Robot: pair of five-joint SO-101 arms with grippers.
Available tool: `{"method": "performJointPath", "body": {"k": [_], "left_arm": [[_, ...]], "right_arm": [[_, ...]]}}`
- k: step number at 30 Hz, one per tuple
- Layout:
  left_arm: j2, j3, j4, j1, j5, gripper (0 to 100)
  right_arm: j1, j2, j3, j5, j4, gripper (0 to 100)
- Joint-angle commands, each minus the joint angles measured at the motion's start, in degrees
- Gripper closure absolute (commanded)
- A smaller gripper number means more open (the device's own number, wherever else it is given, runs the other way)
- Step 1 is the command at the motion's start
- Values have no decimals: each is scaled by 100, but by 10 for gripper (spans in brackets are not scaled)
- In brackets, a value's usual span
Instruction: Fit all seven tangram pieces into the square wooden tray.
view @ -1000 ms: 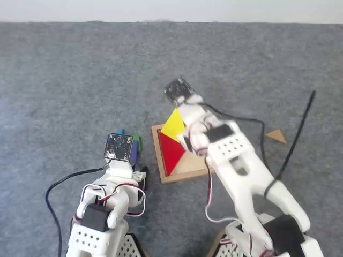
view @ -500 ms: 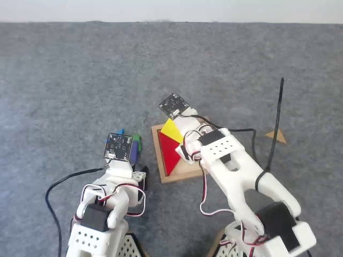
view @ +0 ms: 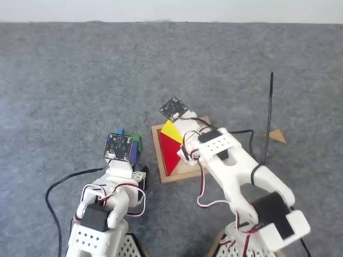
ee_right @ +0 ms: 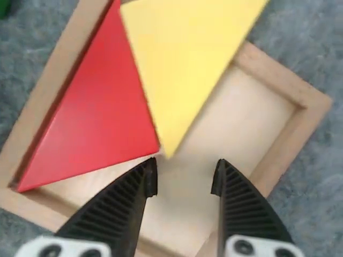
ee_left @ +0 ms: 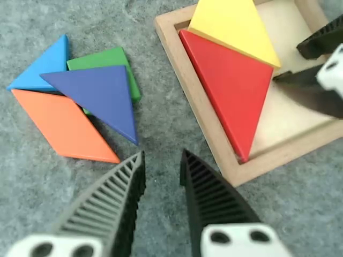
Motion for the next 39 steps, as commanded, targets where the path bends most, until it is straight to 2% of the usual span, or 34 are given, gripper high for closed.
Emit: {"method": "performJointPath", "body": {"k": [1, 10, 19, 32, 39], "left_arm": [[-97, -66, 9, 9, 35, 895], [-97, -66, 9, 9, 35, 895], [-97, -66, 9, 9, 35, 895], [-97, -66, 9, 9, 35, 895], [-97, -66, 9, 9, 35, 895]], "right_arm": [[382, 180, -457, 53, -48, 821], [593, 426, -791, 26, -40, 821], [1121, 435, -1011, 18, -66, 821], [1349, 444, -1565, -229, -84, 821], [1411, 1156, -2224, -273, -40, 821]]}}
